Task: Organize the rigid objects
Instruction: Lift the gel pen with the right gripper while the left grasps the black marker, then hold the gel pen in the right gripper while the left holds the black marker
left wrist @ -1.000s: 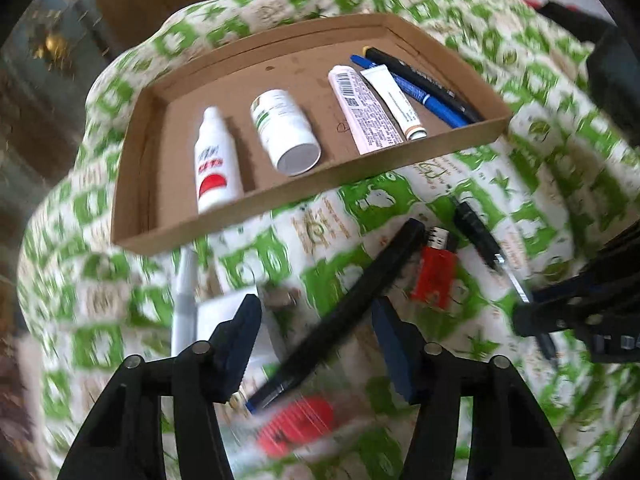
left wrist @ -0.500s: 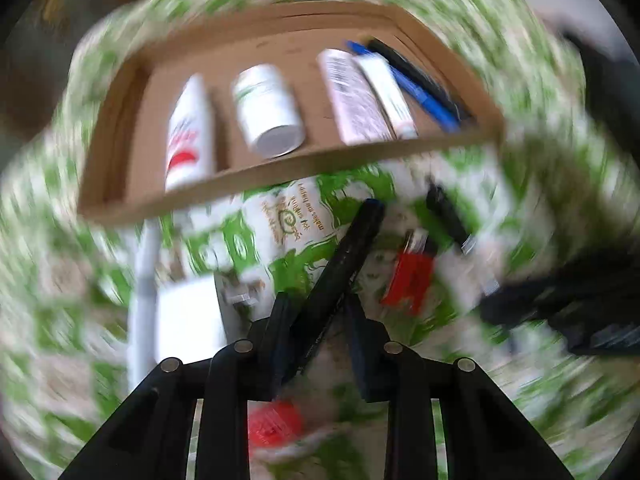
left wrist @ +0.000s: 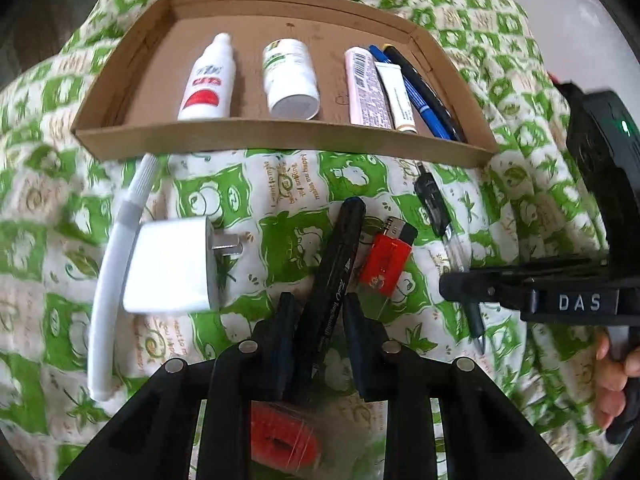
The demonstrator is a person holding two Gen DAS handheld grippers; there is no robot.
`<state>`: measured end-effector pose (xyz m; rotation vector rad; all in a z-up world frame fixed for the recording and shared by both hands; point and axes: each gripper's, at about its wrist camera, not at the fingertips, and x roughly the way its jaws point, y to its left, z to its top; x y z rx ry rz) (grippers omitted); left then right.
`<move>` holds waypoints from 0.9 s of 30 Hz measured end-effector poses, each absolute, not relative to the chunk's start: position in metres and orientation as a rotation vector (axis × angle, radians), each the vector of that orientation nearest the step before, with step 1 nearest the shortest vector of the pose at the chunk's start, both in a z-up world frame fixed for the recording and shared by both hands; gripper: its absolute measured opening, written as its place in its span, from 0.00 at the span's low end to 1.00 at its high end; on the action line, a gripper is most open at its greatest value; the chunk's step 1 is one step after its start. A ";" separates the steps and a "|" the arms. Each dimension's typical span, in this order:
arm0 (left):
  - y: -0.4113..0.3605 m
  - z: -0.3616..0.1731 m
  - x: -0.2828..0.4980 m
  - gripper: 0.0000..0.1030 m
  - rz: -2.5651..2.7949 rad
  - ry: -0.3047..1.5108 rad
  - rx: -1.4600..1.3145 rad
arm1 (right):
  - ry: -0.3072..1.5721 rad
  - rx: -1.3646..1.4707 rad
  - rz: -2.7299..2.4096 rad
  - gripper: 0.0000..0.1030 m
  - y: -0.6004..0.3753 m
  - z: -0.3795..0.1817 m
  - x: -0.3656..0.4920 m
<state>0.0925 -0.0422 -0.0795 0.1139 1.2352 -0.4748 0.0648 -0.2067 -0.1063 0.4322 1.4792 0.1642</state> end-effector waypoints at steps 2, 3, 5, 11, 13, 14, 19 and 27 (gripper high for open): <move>-0.047 -0.078 0.094 0.25 -0.480 1.238 0.138 | 1.474 0.423 0.168 0.14 -0.207 -0.107 0.067; -0.045 -0.077 0.094 0.23 -0.490 1.249 0.114 | 1.469 0.415 0.170 0.12 -0.206 -0.106 0.067; -0.037 -0.075 0.090 0.22 -0.491 1.257 0.069 | 1.446 0.404 0.166 0.10 -0.202 -0.101 0.068; -0.008 -0.071 0.074 0.15 -0.489 1.310 -0.124 | 1.440 0.391 0.178 0.10 -0.199 -0.091 0.066; -0.002 -0.073 0.061 0.15 -0.486 1.316 -0.130 | 1.474 0.383 0.164 0.10 -0.198 -0.096 0.064; -0.002 -0.074 0.057 0.15 -0.491 1.317 -0.126 | 1.490 0.379 0.160 0.11 -0.200 -0.099 0.063; -0.012 -0.077 0.067 0.15 -0.466 1.318 -0.057 | 1.489 0.378 0.161 0.12 -0.196 -0.101 0.065; -0.020 -0.076 0.063 0.15 -0.448 1.256 0.021 | 1.467 0.430 0.160 0.15 -0.209 -0.100 0.067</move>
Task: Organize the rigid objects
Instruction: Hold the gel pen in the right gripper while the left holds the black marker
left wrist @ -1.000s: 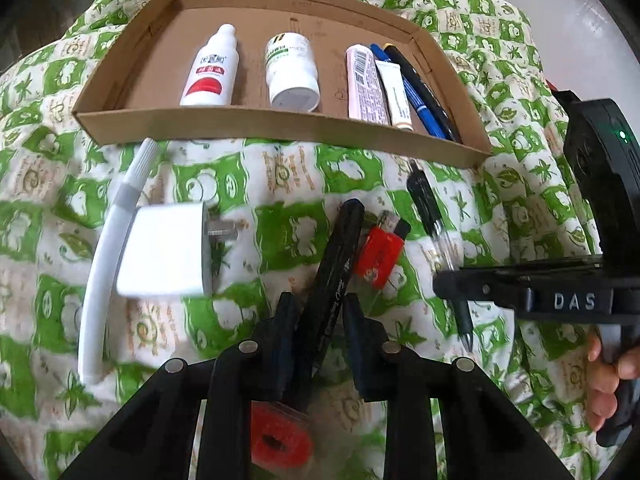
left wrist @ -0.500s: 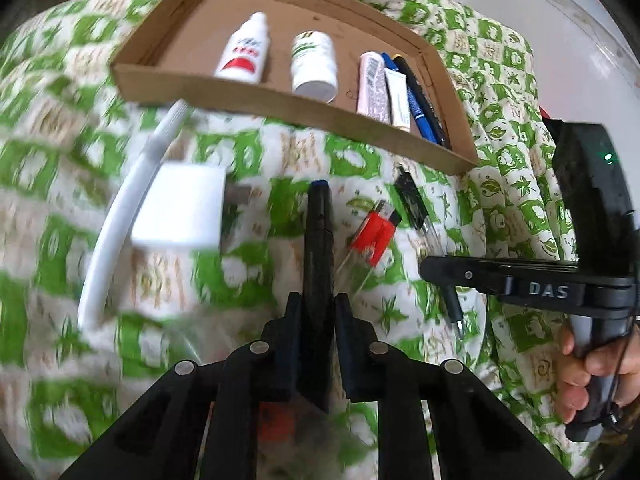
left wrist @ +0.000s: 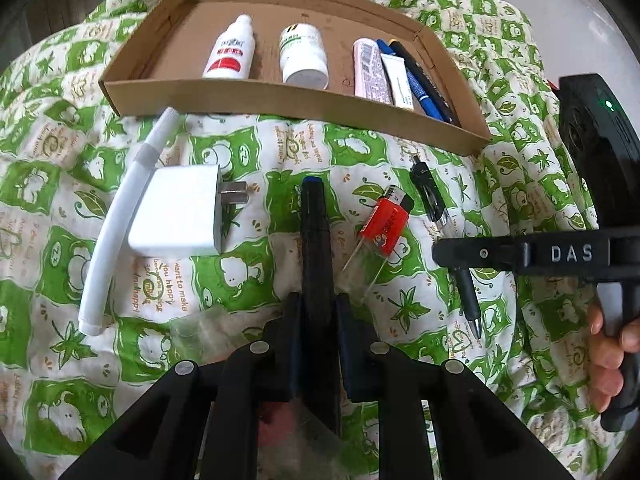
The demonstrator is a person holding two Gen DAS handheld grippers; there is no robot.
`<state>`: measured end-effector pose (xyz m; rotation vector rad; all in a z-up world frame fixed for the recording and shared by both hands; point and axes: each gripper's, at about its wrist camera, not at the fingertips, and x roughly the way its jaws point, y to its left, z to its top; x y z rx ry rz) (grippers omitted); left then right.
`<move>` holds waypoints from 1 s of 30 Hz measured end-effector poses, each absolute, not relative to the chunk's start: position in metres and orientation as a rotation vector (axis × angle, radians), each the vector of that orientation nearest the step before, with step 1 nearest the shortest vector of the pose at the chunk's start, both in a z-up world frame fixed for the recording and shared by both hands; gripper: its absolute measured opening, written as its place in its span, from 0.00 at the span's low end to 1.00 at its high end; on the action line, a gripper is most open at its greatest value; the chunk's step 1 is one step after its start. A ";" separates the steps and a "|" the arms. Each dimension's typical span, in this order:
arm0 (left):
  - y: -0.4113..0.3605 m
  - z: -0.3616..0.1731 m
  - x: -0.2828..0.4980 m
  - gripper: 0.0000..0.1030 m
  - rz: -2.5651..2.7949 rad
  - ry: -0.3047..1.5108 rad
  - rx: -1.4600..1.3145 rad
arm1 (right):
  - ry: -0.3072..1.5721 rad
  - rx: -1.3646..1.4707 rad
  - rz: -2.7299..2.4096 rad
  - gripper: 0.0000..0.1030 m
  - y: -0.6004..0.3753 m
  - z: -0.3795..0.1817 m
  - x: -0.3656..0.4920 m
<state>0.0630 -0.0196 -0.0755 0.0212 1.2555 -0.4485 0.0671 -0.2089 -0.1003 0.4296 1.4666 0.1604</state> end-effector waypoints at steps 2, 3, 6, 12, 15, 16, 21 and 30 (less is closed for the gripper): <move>-0.021 -0.074 0.062 0.15 -0.447 1.245 0.013 | 1.465 0.425 0.160 0.14 -0.209 -0.100 0.067; -0.020 -0.073 0.061 0.15 -0.447 1.241 0.006 | 1.461 0.415 0.156 0.10 -0.208 -0.098 0.066; -0.021 -0.071 0.061 0.15 -0.454 1.234 -0.009 | 1.442 0.398 0.157 0.10 -0.206 -0.093 0.065; -0.021 -0.077 0.062 0.15 -0.446 1.272 0.004 | 1.458 0.407 0.158 0.10 -0.204 -0.096 0.066; -0.022 -0.079 0.064 0.16 -0.443 1.278 -0.003 | 1.464 0.422 0.160 0.10 -0.206 -0.101 0.067; -0.022 -0.080 0.064 0.17 -0.442 1.282 -0.005 | 1.467 0.425 0.162 0.10 -0.206 -0.103 0.068; -0.021 -0.081 0.064 0.17 -0.441 1.279 0.001 | 1.457 0.415 0.167 0.10 -0.206 -0.104 0.069; -0.023 -0.068 0.056 0.16 -0.425 1.187 0.029 | 1.403 0.400 0.215 0.10 -0.195 -0.084 0.065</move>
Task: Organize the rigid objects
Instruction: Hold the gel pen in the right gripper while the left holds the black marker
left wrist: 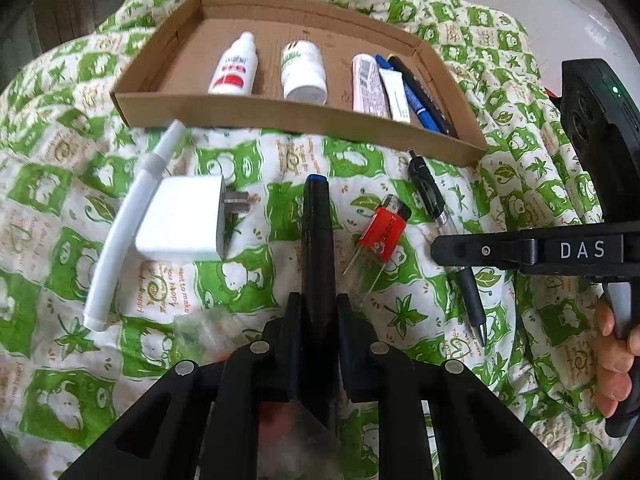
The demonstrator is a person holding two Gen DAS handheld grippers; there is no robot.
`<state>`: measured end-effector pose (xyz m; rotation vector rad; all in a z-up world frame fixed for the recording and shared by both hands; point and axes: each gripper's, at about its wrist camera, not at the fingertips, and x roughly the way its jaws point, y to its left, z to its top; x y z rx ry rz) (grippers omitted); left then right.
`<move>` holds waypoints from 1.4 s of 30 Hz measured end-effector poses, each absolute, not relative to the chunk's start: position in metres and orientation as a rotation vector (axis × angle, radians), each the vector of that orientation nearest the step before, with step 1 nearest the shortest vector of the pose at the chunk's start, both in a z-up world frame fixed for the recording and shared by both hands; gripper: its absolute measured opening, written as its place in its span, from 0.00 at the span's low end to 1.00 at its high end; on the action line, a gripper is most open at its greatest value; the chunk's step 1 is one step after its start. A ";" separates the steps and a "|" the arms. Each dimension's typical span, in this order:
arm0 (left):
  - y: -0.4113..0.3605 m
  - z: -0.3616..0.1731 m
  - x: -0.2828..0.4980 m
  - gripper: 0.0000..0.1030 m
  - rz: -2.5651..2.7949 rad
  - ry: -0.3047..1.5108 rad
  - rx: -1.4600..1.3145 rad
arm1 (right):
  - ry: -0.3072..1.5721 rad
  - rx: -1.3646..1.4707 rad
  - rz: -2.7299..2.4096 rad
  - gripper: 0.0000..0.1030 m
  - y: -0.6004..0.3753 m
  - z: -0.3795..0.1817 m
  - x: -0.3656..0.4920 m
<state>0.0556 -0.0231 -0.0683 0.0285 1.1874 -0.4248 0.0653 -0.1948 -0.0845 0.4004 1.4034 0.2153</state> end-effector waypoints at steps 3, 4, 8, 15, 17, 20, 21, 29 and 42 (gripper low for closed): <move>-0.024 -0.062 0.052 0.15 -0.415 1.149 0.058 | 1.388 0.393 0.227 0.10 -0.192 -0.079 0.066; -0.027 -0.061 0.053 0.15 -0.412 1.145 0.061 | 1.384 0.387 0.230 0.10 -0.190 -0.078 0.066; -0.026 -0.058 0.052 0.15 -0.397 1.127 0.082 | 1.376 0.391 0.229 0.10 -0.191 -0.076 0.065; -0.026 -0.058 0.052 0.15 -0.382 1.112 0.096 | 1.369 0.399 0.230 0.10 -0.195 -0.074 0.063; -0.026 -0.057 0.052 0.15 -0.379 1.108 0.094 | 1.367 0.398 0.231 0.10 -0.195 -0.074 0.063; -0.025 -0.055 0.051 0.15 -0.376 1.099 0.092 | 1.362 0.398 0.231 0.10 -0.196 -0.072 0.063; -0.024 -0.053 0.051 0.15 -0.374 1.095 0.089 | 1.360 0.398 0.231 0.10 -0.197 -0.071 0.063; -0.020 -0.049 0.054 0.15 -0.359 1.078 0.069 | 1.349 0.405 0.235 0.10 -0.199 -0.068 0.063; -0.013 -0.041 0.056 0.15 -0.348 1.055 0.050 | 1.247 0.558 0.199 0.10 -0.248 -0.037 0.070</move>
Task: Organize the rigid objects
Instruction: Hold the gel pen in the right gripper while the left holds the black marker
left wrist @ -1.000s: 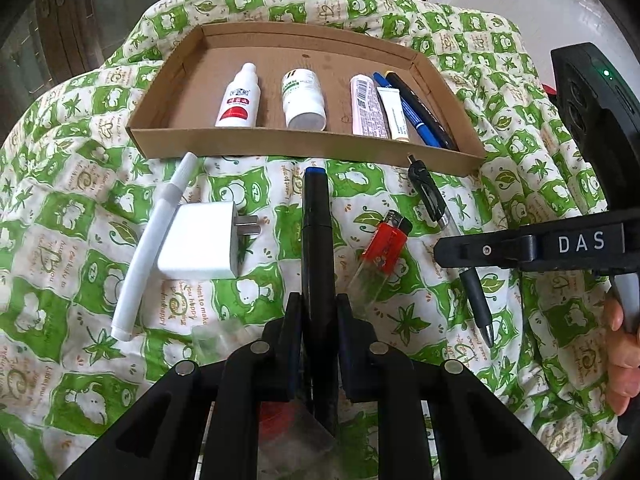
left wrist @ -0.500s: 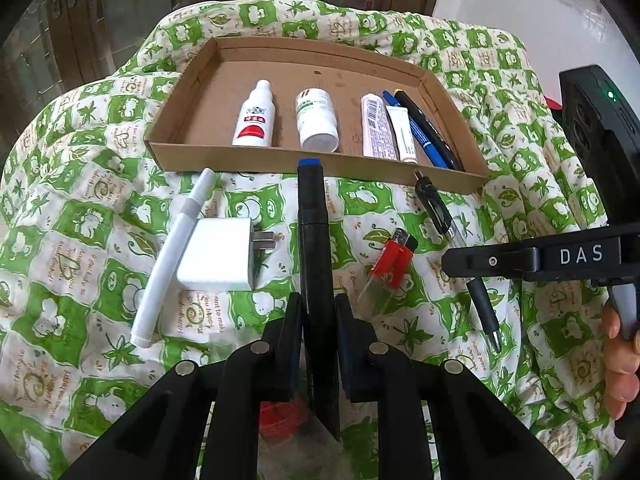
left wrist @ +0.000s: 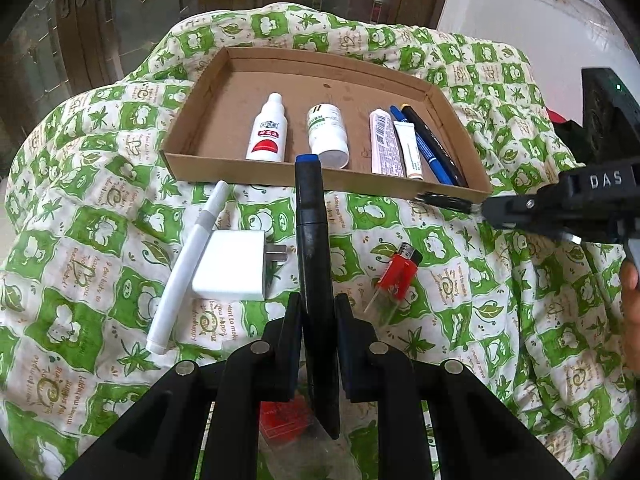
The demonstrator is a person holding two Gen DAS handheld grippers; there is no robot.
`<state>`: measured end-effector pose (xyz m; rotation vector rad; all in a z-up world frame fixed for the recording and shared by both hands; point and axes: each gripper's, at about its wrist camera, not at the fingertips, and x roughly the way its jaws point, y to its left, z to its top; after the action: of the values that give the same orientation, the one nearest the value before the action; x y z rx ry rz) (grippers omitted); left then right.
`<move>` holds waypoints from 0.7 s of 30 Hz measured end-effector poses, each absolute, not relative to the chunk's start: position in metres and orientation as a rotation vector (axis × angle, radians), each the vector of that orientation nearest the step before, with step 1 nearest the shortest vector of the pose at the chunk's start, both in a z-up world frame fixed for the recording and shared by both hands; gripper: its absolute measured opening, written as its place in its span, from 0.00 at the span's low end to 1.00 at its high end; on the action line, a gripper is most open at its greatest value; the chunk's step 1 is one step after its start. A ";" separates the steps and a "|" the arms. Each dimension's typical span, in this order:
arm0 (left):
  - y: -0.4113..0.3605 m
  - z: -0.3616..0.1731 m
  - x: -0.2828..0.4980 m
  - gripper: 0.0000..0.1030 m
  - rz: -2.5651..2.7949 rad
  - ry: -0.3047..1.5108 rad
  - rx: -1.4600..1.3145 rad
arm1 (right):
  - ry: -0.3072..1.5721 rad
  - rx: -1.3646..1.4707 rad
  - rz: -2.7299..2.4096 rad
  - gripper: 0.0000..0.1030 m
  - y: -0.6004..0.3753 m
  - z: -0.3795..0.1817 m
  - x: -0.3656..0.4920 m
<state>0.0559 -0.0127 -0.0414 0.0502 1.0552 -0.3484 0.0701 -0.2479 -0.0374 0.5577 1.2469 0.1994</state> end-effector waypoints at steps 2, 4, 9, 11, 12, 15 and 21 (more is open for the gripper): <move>-0.012 -0.042 0.056 0.15 -0.347 1.059 0.044 | 1.261 0.580 0.189 0.10 -0.256 -0.040 0.071; -0.012 -0.042 0.056 0.15 -0.348 1.060 0.044 | 1.295 0.576 0.198 0.10 -0.256 -0.045 0.072; -0.013 -0.043 0.056 0.15 -0.346 1.060 0.042 | 1.420 0.526 0.242 0.10 -0.234 -0.066 0.068; -0.013 -0.043 0.056 0.15 -0.345 1.063 0.040 | 1.478 0.522 0.279 0.11 -0.226 -0.078 0.066; -0.013 -0.044 0.056 0.15 -0.344 1.064 0.037 | 1.500 0.527 0.277 0.13 -0.223 -0.083 0.063; -0.013 -0.044 0.056 0.15 -0.343 1.065 0.036 | 1.523 0.503 0.261 0.25 -0.220 -0.087 0.060; -0.014 -0.046 0.056 0.15 -0.342 1.072 0.041 | 1.473 0.453 0.237 0.25 -0.215 -0.091 0.065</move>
<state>0.0558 -0.0142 -0.0458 0.0412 1.0717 -0.3418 0.0646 -0.2153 -0.0913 0.4530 1.4732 0.2367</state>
